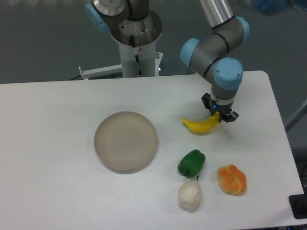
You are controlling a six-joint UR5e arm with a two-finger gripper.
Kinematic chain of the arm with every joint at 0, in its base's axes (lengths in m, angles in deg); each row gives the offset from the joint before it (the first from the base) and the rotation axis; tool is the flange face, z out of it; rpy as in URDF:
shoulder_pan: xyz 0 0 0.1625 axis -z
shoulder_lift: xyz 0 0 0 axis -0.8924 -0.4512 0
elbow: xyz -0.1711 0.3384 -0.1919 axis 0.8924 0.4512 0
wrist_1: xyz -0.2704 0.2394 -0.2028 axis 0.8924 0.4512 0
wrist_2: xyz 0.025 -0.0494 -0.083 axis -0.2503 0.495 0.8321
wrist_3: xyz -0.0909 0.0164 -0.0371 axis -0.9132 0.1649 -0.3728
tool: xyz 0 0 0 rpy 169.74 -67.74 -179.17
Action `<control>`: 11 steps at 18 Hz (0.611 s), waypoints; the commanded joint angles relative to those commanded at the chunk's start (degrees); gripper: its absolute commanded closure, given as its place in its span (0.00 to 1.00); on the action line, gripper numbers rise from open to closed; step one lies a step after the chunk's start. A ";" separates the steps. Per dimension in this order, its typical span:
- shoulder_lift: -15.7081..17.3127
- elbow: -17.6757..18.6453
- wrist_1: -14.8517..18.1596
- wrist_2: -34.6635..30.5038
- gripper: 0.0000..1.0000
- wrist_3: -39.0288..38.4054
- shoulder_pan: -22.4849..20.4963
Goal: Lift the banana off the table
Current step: 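Lift the grasped yellow banana up off the table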
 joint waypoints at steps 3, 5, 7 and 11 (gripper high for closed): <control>0.18 -3.16 0.00 1.75 0.68 -0.35 1.84; 0.00 -5.97 0.18 2.98 0.68 -0.88 2.11; -0.44 -8.69 0.26 4.56 0.68 -0.97 2.64; -1.49 -13.27 0.70 5.36 0.68 -1.23 3.43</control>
